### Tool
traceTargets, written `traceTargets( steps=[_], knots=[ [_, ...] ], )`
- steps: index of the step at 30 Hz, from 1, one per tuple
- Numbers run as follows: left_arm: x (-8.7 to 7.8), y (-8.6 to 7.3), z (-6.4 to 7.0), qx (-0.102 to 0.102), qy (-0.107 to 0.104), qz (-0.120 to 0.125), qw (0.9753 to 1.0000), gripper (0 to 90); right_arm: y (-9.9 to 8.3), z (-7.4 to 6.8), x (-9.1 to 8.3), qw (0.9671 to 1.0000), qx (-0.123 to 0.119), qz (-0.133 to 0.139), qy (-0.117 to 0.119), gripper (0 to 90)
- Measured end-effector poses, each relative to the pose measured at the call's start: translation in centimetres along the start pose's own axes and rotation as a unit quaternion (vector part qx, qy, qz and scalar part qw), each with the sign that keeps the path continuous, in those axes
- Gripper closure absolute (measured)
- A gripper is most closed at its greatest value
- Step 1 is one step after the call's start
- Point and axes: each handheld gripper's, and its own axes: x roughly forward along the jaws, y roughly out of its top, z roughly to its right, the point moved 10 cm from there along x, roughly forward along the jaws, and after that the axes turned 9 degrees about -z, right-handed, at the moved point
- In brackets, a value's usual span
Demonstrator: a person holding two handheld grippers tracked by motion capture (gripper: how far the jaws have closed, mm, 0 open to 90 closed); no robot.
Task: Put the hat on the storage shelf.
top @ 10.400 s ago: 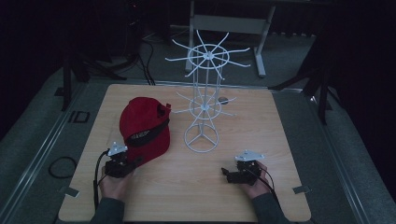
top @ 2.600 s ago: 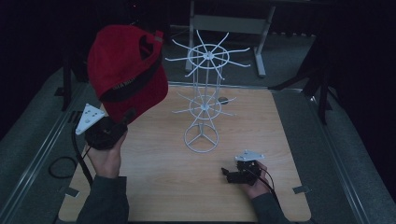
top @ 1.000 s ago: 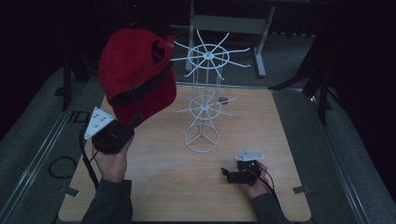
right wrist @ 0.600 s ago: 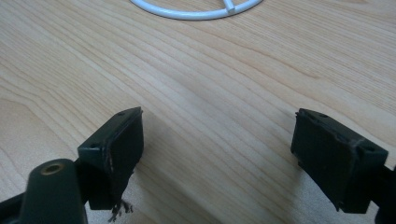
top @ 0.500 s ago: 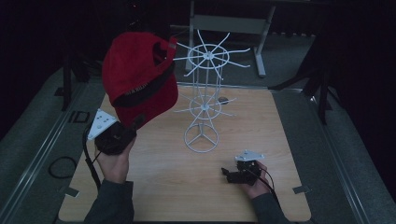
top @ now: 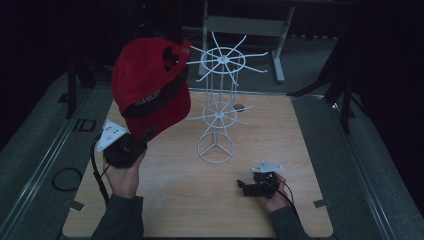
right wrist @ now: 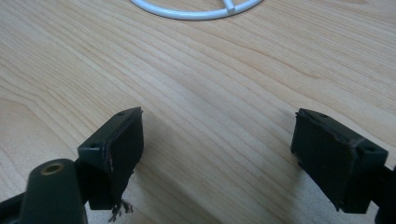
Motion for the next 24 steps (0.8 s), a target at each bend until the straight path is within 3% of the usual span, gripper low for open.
traceTargets(
  steps=[24],
  knots=[
    [1.8, -2.7, 0.2, -0.007, -0.007, -0.030, 0.9995, 85.6, 0.0, 0.0, 0.0, 1.0000, -0.001, 0.001, -0.001, 16.9]
  ],
)
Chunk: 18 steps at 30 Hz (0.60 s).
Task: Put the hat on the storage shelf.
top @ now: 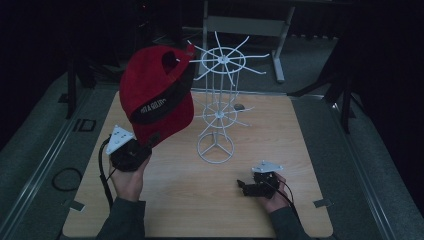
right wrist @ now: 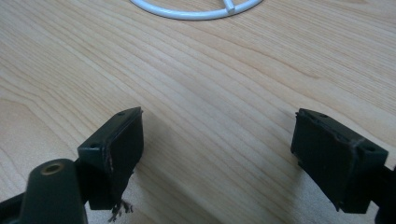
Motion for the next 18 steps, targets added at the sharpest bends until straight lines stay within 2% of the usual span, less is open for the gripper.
traceTargets(
  steps=[9, 18],
  knots=[
    [0.9, -1.1, 0.4, -0.002, -0.003, -0.013, 0.9999, 85.5, 0.0, 0.0, 0.0, 1.0000, 0.000, 0.000, 0.001, 16.8],
    [1.8, -2.0, 1.1, 0.009, -0.004, -0.027, 0.9996, 85.3, 0.0, 0.0, 0.0, 1.0000, 0.001, 0.000, 0.000, 16.8]
  ],
)
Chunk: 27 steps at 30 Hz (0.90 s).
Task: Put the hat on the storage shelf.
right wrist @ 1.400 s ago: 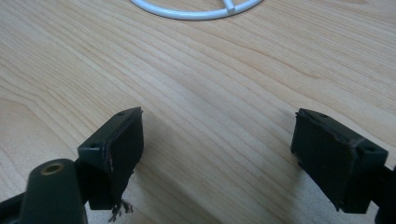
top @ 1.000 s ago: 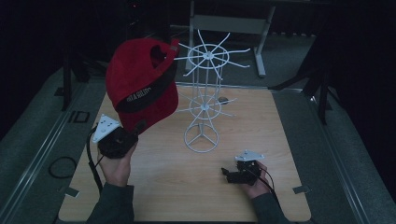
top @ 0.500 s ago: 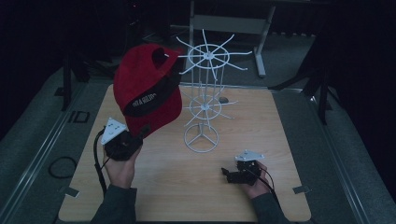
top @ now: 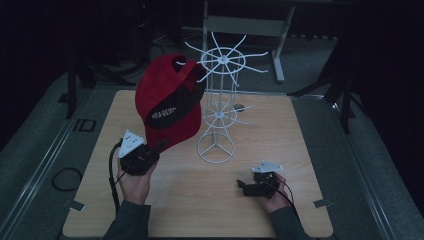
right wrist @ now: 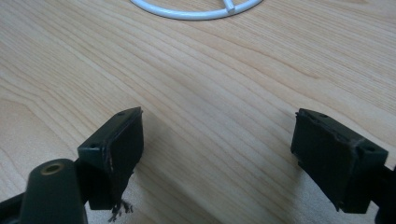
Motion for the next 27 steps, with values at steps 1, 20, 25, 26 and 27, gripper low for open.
traceTargets(
  steps=[1, 20, 25, 26, 27],
  knots=[
    [0.1, -0.1, 0.0, 0.001, 0.000, -0.003, 1.0000, 85.2, 0.0, 0.0, 0.0, 1.0000, 0.000, 0.000, 0.000, 16.9],
    [1.4, -1.7, 0.4, -0.006, -0.010, -0.022, 0.9997, 82.7, 0.0, 0.0, 0.0, 1.0000, -0.003, 0.000, 0.000, 16.8],
    [1.5, -2.0, 0.3, 0.000, -0.007, -0.026, 0.9996, 80.7, 0.0, 0.0, 0.0, 1.0000, -0.002, 0.000, 0.000, 16.9],
    [1.5, -2.0, 0.3, 0.000, -0.007, -0.027, 0.9996, 79.7, 0.0, 0.0, 0.0, 1.0000, -0.002, 0.000, 0.000, 16.8],
    [1.6, -2.1, 0.3, -0.001, -0.007, -0.027, 0.9996, 79.0, 0.0, 0.0, 0.0, 1.0000, -0.003, 0.000, 0.000, 16.8]
  ],
)
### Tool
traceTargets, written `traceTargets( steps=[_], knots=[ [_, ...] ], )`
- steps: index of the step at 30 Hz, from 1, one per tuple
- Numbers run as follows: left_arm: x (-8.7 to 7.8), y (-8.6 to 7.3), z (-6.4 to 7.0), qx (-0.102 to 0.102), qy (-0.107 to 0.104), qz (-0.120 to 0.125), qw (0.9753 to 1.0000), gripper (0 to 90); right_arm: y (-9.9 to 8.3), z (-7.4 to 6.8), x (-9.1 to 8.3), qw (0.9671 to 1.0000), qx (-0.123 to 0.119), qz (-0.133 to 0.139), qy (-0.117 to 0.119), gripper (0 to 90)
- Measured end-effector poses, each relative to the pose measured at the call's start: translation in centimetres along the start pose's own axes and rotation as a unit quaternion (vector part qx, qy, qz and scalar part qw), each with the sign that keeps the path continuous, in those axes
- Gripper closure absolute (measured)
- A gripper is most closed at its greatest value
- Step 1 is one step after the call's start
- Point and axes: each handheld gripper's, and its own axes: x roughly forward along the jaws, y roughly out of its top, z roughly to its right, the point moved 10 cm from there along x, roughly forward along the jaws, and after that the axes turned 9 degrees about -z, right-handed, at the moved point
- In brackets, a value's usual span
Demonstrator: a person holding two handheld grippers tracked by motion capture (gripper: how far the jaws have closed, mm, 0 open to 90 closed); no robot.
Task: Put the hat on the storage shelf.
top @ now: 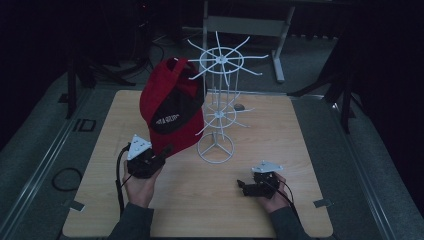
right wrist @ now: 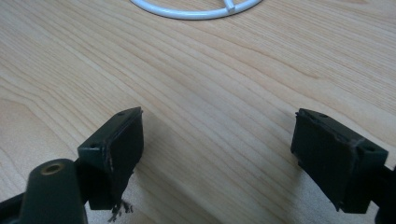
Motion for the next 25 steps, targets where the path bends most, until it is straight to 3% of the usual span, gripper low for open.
traceTargets(
  steps=[7, 15, 20, 25],
  knots=[
    [-0.1, 0.0, -0.1, -0.001, -0.009, 0.003, 1.0000, 63.9, 0.0, 0.0, 0.0, 1.0000, 0.000, 0.000, 0.000, 16.8],
    [-1.0, 0.2, -1.1, -0.025, 0.002, 0.011, 0.9996, 43.5, 0.0, 0.0, 0.0, 1.0000, 0.000, 0.000, 0.000, 16.9],
    [-1.9, 0.4, -1.8, -0.031, 0.003, 0.013, 0.9994, 35.4, 0.0, 0.0, 0.0, 1.0000, 0.001, 0.000, 0.000, 16.8],
    [-2.2, 0.5, -2.2, -0.031, -0.001, 0.015, 0.9994, 33.6, 0.0, 0.0, 0.0, 1.0000, 0.000, 0.000, 0.000, 16.9]
  ],
)
